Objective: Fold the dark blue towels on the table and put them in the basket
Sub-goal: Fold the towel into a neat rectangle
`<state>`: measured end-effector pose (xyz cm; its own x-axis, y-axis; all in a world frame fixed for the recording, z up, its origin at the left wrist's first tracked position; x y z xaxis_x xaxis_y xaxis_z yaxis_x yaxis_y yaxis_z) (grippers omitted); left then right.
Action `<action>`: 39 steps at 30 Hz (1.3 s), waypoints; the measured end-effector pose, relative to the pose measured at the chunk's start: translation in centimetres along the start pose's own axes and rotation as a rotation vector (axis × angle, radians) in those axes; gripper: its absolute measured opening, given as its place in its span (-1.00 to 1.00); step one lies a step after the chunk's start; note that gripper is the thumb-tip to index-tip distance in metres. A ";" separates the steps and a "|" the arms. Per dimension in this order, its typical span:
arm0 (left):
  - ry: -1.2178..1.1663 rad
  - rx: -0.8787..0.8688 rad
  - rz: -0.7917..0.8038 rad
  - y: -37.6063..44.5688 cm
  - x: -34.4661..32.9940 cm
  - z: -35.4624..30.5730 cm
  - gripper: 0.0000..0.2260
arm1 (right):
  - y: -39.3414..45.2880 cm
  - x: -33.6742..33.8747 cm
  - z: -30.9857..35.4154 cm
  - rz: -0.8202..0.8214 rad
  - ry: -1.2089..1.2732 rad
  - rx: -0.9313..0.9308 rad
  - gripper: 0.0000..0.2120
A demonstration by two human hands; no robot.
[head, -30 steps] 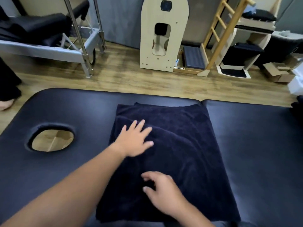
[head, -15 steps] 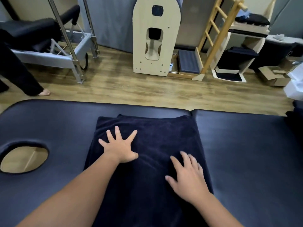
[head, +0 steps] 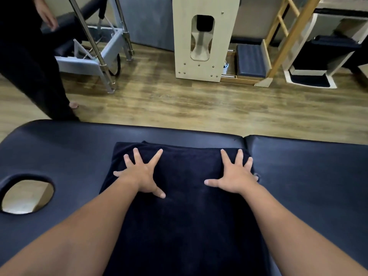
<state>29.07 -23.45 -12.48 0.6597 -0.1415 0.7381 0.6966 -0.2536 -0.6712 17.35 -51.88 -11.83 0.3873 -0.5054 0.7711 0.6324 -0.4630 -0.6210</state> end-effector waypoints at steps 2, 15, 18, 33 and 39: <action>-0.009 -0.005 0.001 0.2 -0.1 0.2 0.31 | 0.4 0.0 0.3 0.035 -0.010 -0.039 0.20; 0.208 -0.097 -0.347 -3.5 -0.2 -1.7 0.02 | -9.6 -6.4 2.5 -0.245 -0.145 0.248 -0.13; 0.365 -0.278 -0.614 -8.1 -0.7 -4.6 -0.46 | -12.4 -8.2 1.4 -0.219 -0.190 0.246 -0.11; 0.235 -0.371 -0.440 -21.2 -18.7 9.5 -0.33 | -27.2 -20.3 -2.0 -0.149 -0.153 0.141 -0.11; 0.370 -0.529 -0.536 -24.9 -18.8 8.9 -0.47 | -30.1 -21.2 -4.9 -0.216 -0.285 0.246 -0.30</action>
<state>1.78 -5.99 -10.26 0.0778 -0.1557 0.9847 0.6044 -0.7781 -0.1708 -13.19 -30.84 -10.21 0.3763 -0.1786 0.9091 0.8470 -0.3314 -0.4157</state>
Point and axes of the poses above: each hand's wrist, its own y-axis towards the middle knuckle, its own x-axis out of the back of the hand, z = x × y, the point moved 10 cm from there along y, towards the middle knuckle, and after that the axes turned 4 degrees about -x, right-handed, at the moved point
